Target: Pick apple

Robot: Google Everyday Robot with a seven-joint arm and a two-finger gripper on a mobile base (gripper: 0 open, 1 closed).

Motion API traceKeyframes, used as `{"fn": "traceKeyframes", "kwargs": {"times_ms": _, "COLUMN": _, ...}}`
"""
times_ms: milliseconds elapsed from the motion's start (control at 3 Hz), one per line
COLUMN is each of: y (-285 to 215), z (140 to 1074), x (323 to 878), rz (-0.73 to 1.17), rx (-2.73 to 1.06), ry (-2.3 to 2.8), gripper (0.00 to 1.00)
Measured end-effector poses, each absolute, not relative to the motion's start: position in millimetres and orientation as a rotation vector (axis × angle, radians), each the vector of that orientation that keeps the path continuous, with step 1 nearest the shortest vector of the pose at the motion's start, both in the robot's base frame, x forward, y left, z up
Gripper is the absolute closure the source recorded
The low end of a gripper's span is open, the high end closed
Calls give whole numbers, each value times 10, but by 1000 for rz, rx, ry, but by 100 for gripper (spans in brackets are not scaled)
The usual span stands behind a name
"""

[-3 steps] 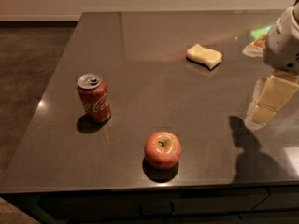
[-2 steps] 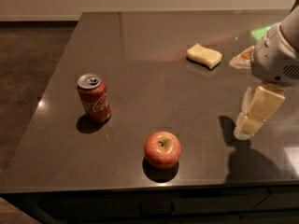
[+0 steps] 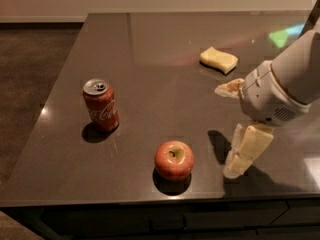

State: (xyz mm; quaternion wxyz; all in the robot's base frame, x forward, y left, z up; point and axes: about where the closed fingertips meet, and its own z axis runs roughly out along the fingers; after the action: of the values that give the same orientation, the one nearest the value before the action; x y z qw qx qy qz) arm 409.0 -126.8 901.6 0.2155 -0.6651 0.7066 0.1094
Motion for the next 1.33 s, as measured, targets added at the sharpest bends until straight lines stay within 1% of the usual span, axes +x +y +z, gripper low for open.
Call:
{"fn": "traceKeyframes", "kwargs": {"times_ms": 667, "y": -839, "z": 8709, "x": 3969, "rz": 393, "rx": -1861, "ry": 1867, "gripper": 0}}
{"fn": "traceKeyframes", "kwargs": {"times_ms": 1333, "y": -515, "z": 8556, "x": 3824, "rz": 471, "rx": -1888, "ry": 1818, "gripper": 0}}
